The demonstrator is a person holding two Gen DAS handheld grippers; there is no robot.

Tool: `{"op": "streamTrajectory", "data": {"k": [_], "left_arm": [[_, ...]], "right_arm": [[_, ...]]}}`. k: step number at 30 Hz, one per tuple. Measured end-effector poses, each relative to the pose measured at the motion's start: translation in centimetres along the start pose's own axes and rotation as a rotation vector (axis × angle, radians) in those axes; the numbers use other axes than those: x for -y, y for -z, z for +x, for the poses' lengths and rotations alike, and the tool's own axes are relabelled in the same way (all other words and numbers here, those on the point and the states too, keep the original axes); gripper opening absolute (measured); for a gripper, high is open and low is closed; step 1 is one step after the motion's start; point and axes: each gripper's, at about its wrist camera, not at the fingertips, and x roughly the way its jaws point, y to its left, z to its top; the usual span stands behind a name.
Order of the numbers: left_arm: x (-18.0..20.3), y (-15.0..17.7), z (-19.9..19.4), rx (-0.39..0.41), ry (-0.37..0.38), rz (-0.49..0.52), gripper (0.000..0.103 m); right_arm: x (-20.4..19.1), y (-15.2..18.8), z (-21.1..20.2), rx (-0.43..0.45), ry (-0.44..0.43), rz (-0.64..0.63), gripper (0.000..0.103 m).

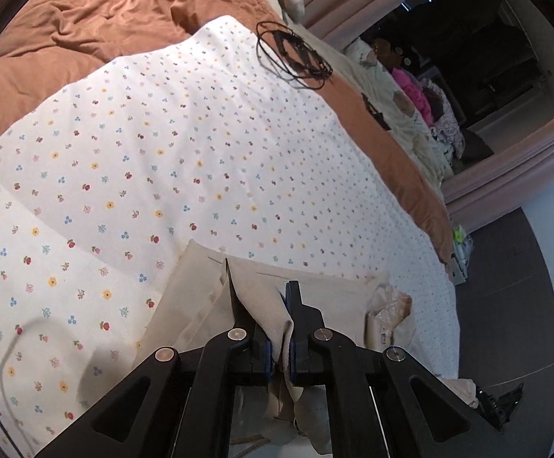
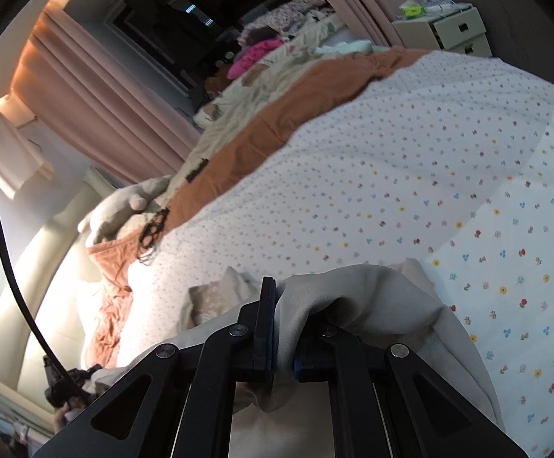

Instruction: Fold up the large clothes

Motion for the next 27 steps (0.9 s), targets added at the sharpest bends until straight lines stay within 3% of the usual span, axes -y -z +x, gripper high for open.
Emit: {"op": "streamTrajectory", "data": {"k": [1,3,4,5,6,7,8,15,19,27], "left_arm": [[0.2,0.0,0.7,-0.017,-0.013,0.015,0.011],[0.4,0.1,1.7,-0.040,-0.026,0.042,0.039],[0.5,0.1,2.0,-0.039,-0.024,0.053,0.049],[0.6,0.2,1.9,-0.025,-0.023,0.062,0.070],[0.7,0.2,1.5,0.000,-0.024,0.067,0.083],[0.7,0.2,1.0,0.026,-0.023,0.071,0.087],[0.7,0.1,0.4,0.048,-0.019,0.071,0.090],[-0.2,0.8,-2.1,0.074,-0.039,0.050,0.091],[-0.3,2.3,-3.9,0.090,-0.084,0.078,0.091],[-2.0,5.3,-7.2,0.096,-0.152,0.103,0.091]], "right_arm": [[0.3,0.1,0.8,-0.023,0.026,0.016,0.010],[0.8,0.3,2.1,-0.061,0.064,0.035,0.019],[1.0,0.5,2.5,-0.068,0.079,0.039,0.037],[1.0,0.7,2.5,-0.059,0.094,0.036,0.057],[1.0,0.9,2.4,-0.043,0.107,0.028,0.064],[0.7,1.0,2.1,-0.025,0.114,0.016,0.072],[0.6,1.1,1.9,-0.016,0.111,0.008,0.073],[-2.7,2.5,1.5,-0.059,0.112,-0.090,0.073],[-5.9,4.0,2.2,-0.113,0.083,-0.149,0.073],[-14.1,7.6,5.8,-0.226,0.107,-0.332,0.072]]}}
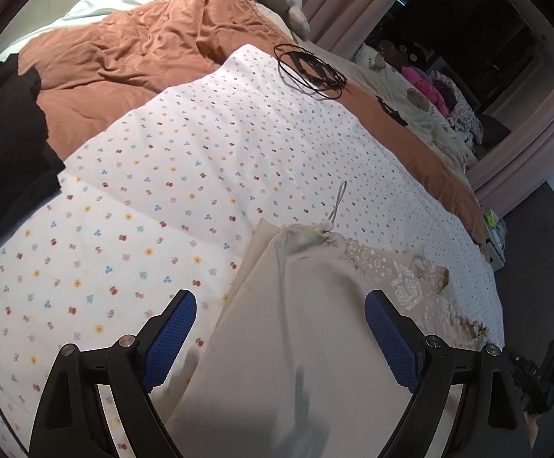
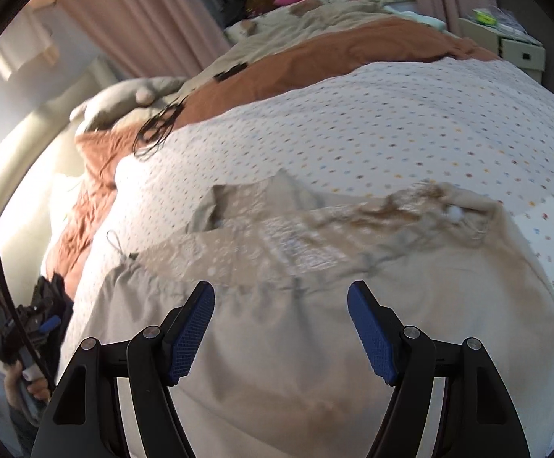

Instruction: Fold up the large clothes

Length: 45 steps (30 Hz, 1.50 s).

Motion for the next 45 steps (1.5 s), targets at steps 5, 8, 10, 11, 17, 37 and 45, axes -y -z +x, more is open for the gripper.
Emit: {"op": "streamTrajectory", "data": {"k": [5,8,10,11,17,37,45], "left_arm": [[-1.3,1.9,-1.7,0.018,-0.036,0.023,0.090],[-2.3,2.9,-2.8,0.021,-0.039,0.020,0.090],[-3.1,3.5,-3.4,0.022,-0.044,0.012,0.090],[-3.5,3.8,-3.8,0.024,-0.047,0.008,0.090],[-6.0,5.9,-4.0,0.000,-0.091,-0.020,0.090],[-8.5,9.7,-0.6,-0.127,-0.103,-0.086,0.083],[-8.4,9.4,-0.1,-0.148,-0.117,-0.089,0.083]], "right_arm": [[-3.3,0.9,3.0,-0.081,0.024,-0.036,0.061],[-4.9,1.8,4.9,-0.127,0.062,-0.071,0.061],[-5.7,2.4,6.1,-0.157,0.083,-0.089,0.061],[-6.0,2.6,6.7,-0.171,0.094,-0.097,0.060],[-6.6,3.7,10.6,-0.273,0.176,-0.134,0.045],[-8.8,-2.2,10.7,-0.141,0.205,-0.229,0.003],[-7.2,-1.1,16.1,-0.242,0.208,-0.186,0.005]]}}
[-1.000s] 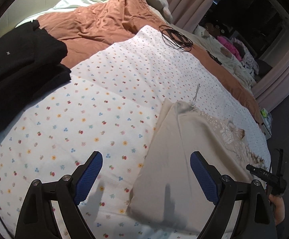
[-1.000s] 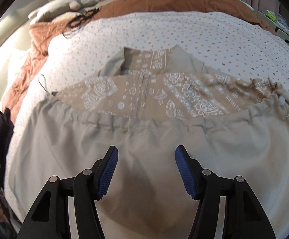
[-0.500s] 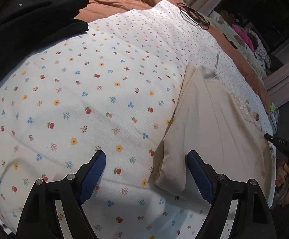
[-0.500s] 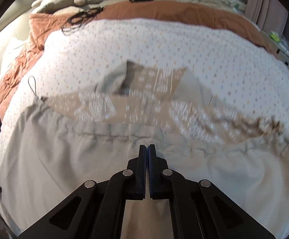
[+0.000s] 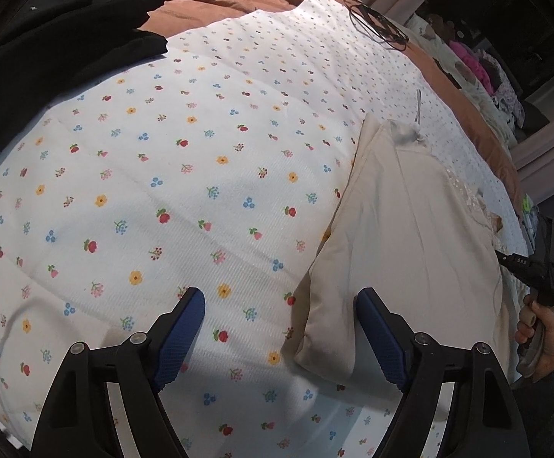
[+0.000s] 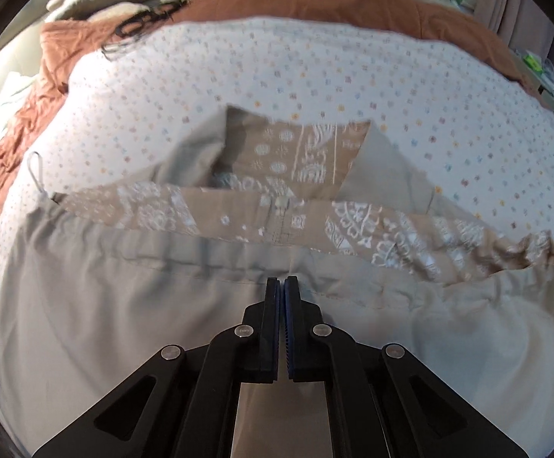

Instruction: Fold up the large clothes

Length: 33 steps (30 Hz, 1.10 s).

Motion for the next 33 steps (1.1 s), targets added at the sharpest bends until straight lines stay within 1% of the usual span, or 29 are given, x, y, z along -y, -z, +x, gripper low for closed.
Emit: {"op": "streamTrajectory", "data": {"k": [1,3,4,5,6,8,11,16,18,19,20,23,27,29,30,33], "left_arm": [[0.0,-0.1,-0.1,-0.006,0.010,-0.007,0.083],[-0.2,-0.3,-0.5,-0.014,0.081,-0.031,0.083],[-0.3,-0.4,-0.8,-0.010,0.113,-0.044,0.083],[-0.4,-0.4,-1.2,-0.001,0.135,-0.055,0.084],[-0.5,-0.4,-1.5,0.009,0.144,-0.060,0.085],[-0.8,-0.4,-1.9,0.023,0.149,-0.078,0.086],[-1.5,-0.3,-1.7,0.008,0.156,-0.110,0.087],[-1.8,0.3,-1.8,-0.007,0.198,-0.128,0.087],[-1.7,0.6,-1.7,-0.018,0.215,-0.132,0.087],[-1.6,0.7,-1.6,-0.028,0.227,-0.134,0.087],[-1.6,0.9,-1.5,-0.039,0.240,-0.136,0.087],[-1.4,1.4,-1.0,-0.059,0.263,-0.144,0.087],[-1.4,1.7,-0.4,-0.089,0.291,-0.172,0.087],[-1.3,1.7,-0.4,-0.097,0.291,-0.171,0.086],[-1.3,1.7,-0.3,-0.104,0.295,-0.176,0.086],[-1.1,1.8,0.2,-0.134,0.344,-0.197,0.080]], "right_arm": [[0.2,0.0,-0.3,0.000,-0.010,0.009,0.005],[0.5,0.2,-1.6,-0.007,-0.046,0.027,0.022],[0.8,0.4,-2.8,0.015,-0.058,0.028,0.045],[1.1,0.8,-4.1,0.052,-0.059,0.025,0.060],[1.4,1.2,-5.6,0.093,-0.048,0.017,0.062],[2.3,2.1,-8.2,0.137,-0.033,0.008,0.063],[4.6,3.8,-11.3,0.180,-0.046,0.045,0.063],[8.5,6.7,-14.4,0.218,-0.038,0.106,0.063],[9.5,8.1,-14.9,0.217,-0.036,0.122,0.060],[9.8,8.9,-15.0,0.211,-0.035,0.127,0.055],[10.0,9.8,-15.1,0.206,-0.037,0.130,0.051],[10.1,12.4,-15.4,0.189,-0.047,0.127,0.045],[9.2,15.8,-15.4,0.166,-0.074,0.115,0.042],[8.5,17.3,-15.2,0.147,-0.092,0.105,0.038],[8.2,18.1,-15.2,0.140,-0.104,0.101,0.037],[7.2,19.6,-15.0,0.126,-0.135,0.098,0.037]]}}
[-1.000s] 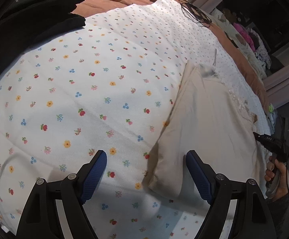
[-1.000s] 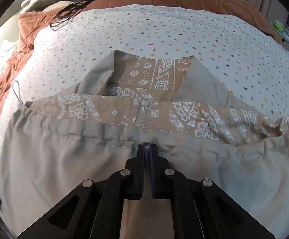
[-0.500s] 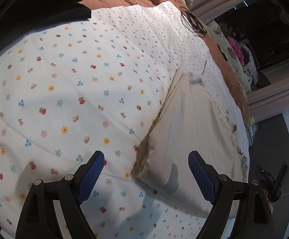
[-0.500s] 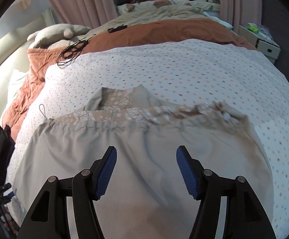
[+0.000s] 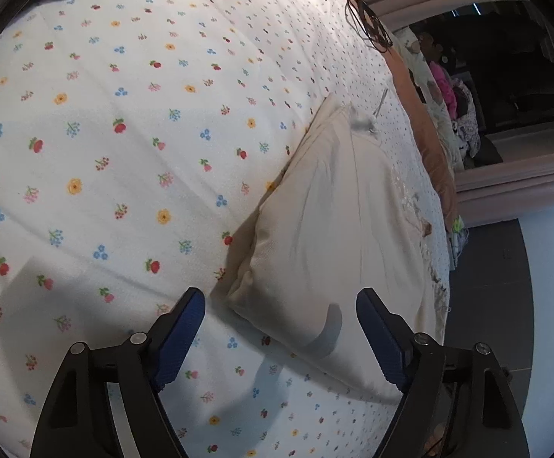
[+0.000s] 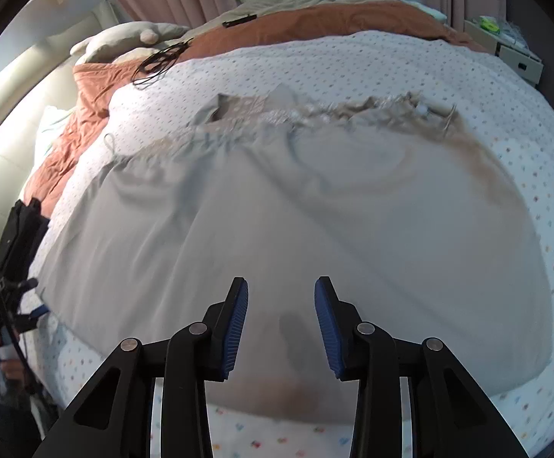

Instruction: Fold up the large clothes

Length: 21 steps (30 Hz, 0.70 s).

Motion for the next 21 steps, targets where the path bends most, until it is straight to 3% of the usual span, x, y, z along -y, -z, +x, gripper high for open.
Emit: {"op": "streamTrajectory", "data": {"k": [12,18,20,21], "left_arm": [[0.8,-0.8,2.3,0.011,0.149,-0.012,0.080],[2.6,0.5,0.5,0.059,0.251,0.096,0.077],[2.8,0.6,0.7,0.057,0.224,0.109,0.077],[2.9,0.6,1.2,0.043,0.169,0.117,0.072]], "right_arm": [[-6.1,2.9,0.9,-0.041,-0.132,-0.041,0.031],[-9.5,3.9,2.8,-0.085,-0.148,-0.091,0.031],[-10.2,4.2,3.7,-0.096,-0.137,-0.106,0.026],[-10.4,4.2,4.1,-0.099,-0.122,-0.112,0.023]]}}
